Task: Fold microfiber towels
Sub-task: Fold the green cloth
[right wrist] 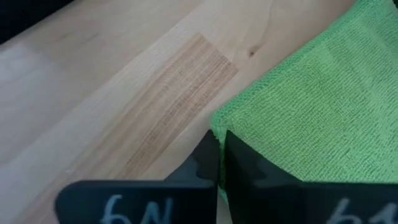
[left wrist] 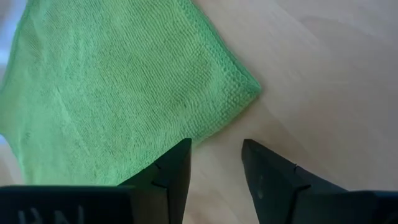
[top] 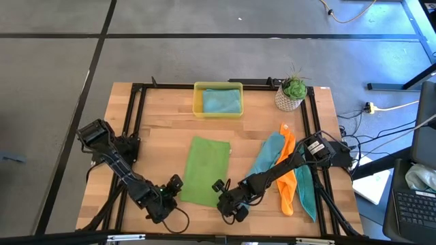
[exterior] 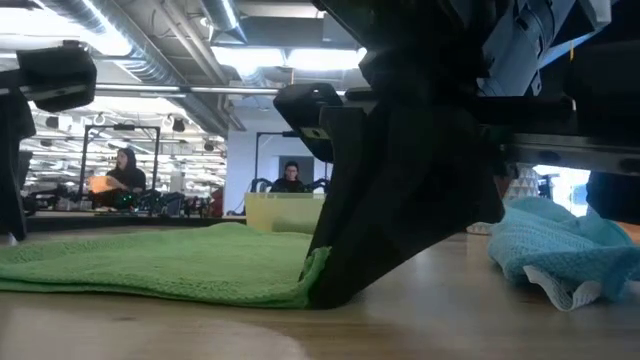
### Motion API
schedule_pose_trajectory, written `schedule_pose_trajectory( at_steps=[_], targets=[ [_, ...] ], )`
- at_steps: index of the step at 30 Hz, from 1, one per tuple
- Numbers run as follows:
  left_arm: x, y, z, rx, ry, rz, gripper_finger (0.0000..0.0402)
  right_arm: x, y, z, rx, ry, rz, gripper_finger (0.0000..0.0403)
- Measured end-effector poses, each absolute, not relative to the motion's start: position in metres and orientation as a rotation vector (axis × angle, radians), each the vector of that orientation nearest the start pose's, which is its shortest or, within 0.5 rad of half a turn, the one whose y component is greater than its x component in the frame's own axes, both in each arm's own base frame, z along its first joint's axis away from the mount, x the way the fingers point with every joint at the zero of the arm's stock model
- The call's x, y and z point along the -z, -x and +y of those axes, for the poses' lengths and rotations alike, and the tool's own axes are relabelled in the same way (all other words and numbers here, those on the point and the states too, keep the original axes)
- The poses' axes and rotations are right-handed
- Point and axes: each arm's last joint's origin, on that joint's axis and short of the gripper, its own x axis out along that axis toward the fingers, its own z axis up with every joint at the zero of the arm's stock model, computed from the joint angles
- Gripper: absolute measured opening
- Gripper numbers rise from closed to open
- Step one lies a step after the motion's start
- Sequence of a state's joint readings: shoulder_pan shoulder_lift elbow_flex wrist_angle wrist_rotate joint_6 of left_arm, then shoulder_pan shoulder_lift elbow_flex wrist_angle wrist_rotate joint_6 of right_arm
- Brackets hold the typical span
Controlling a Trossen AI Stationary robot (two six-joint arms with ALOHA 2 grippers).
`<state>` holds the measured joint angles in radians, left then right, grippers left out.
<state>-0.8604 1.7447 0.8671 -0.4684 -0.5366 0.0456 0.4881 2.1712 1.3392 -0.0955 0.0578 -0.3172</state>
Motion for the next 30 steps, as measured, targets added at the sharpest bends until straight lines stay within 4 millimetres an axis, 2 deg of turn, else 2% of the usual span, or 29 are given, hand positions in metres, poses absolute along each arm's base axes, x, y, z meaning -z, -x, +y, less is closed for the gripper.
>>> schedule_pose_trajectory(
  at_steps=[7, 14, 18, 23, 30],
  targets=[
    [-0.126, -0.198, -0.219, 0.296, -1.031, 0.946, 0.0141, -0.103, -0.386, 0.203, -0.541, 0.542, 0.837, 0.0019],
    [-0.128, -0.189, -0.230, 0.312, -1.128, 0.872, 0.0141, -0.103, -0.386, 0.203, -0.523, 0.507, 0.845, 0.0006],
    [-0.120, -0.190, -0.231, 0.363, -1.119, 0.905, 0.0141, -0.103, -0.386, 0.203, -0.519, 0.499, 0.844, 0.0015],
    [-0.108, -0.198, -0.230, 0.299, -1.155, 0.906, 0.0141, -0.105, -0.388, 0.204, -0.516, 0.491, 0.815, 0.0012],
    [-0.108, -0.205, -0.234, 0.236, -1.111, 0.823, 0.0141, -0.104, -0.388, 0.203, -0.519, 0.488, 0.823, 0.0011]
  ],
)
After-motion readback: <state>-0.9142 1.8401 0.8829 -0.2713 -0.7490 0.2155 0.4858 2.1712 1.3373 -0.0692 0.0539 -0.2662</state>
